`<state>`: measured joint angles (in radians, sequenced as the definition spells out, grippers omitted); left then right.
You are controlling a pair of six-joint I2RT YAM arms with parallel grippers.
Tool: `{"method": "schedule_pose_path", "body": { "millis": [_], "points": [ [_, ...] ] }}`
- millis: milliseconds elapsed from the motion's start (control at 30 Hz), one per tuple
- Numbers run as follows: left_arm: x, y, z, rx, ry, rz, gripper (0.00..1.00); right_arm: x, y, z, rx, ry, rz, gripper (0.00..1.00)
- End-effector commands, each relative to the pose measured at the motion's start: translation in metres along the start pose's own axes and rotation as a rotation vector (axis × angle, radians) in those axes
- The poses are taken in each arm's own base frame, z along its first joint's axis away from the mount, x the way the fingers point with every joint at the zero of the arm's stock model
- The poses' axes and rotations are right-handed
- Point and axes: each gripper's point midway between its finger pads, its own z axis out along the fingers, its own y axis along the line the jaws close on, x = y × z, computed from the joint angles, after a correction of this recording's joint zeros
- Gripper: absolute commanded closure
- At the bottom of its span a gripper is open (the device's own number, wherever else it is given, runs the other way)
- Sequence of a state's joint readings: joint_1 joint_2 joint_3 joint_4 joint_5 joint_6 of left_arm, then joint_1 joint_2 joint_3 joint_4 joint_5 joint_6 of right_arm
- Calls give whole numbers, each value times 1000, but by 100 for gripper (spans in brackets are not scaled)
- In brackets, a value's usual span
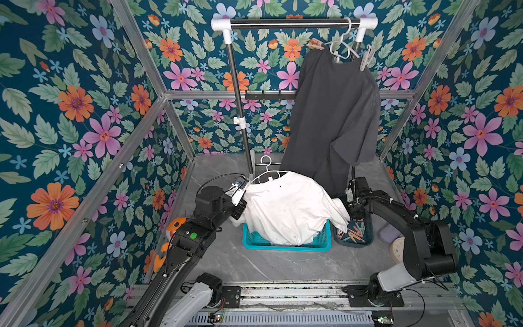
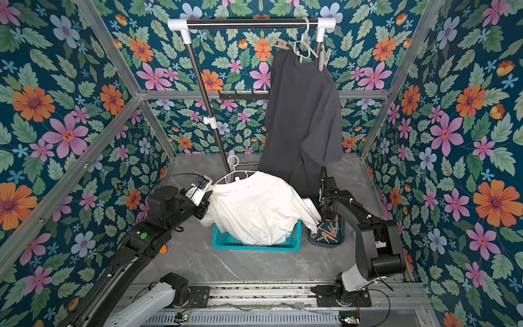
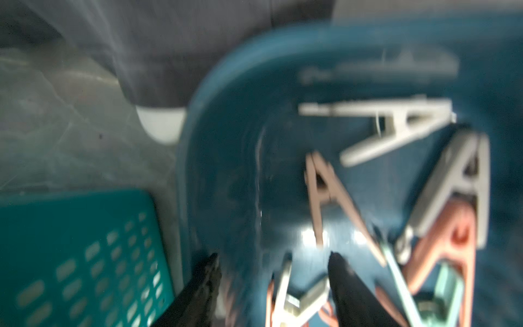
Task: Use clothespins to secure the t-shirt on both sides of the hanger
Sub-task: Pick up the clothespin from the storage box, then open the clothespin.
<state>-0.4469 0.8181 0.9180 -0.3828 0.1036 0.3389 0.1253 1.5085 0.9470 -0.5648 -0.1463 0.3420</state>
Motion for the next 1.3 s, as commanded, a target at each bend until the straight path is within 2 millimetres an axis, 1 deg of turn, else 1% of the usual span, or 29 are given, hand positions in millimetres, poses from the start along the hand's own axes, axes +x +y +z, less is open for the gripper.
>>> {"method": "schedule_pose_path", "body": {
  "millis": [0, 100, 167, 300, 367, 433, 500, 633, 767, 900, 1000, 1067, 1267],
  "points": [
    [-3, 0, -1, 2, -23, 5, 100, 25, -4, -10, 28, 58, 85, 39],
    [-1, -3, 2, 12, -23, -2, 100, 33, -7, -13, 88, 53, 90, 35],
    [0, -4, 3, 17, -20, -5, 100, 36, -8, -9, 94, 74, 96, 33],
    [-1, -6, 4, 28, -26, -4, 100, 34, -22, 3, 172, 66, 120, 34],
    [-2, -6, 2, 29, -33, -6, 100, 34, -26, 9, 194, 80, 123, 37],
    [-2, -6, 2, 28, -35, -6, 100, 32, -23, 14, 175, 75, 136, 40],
    [-1, -7, 3, 32, -34, -6, 100, 34, -20, 19, 156, 85, 150, 44],
    [-1, -7, 3, 32, -33, -7, 100, 37, -25, 26, 183, 102, 153, 48],
    [-1, -8, 4, 39, -35, -8, 100, 36, -27, 33, 197, 114, 146, 51],
    [0, -8, 5, 37, -31, -8, 100, 33, -30, 37, 218, 116, 134, 62],
    [-1, -8, 5, 39, -33, -10, 100, 29, -30, 36, 226, 106, 123, 71],
    [-1, -8, 5, 39, -33, -9, 100, 33, -35, 43, 246, 134, 120, 72],
    [0, -8, 6, 39, -27, -13, 100, 23, -38, 42, 281, 123, 67, 73]
  ]
}}
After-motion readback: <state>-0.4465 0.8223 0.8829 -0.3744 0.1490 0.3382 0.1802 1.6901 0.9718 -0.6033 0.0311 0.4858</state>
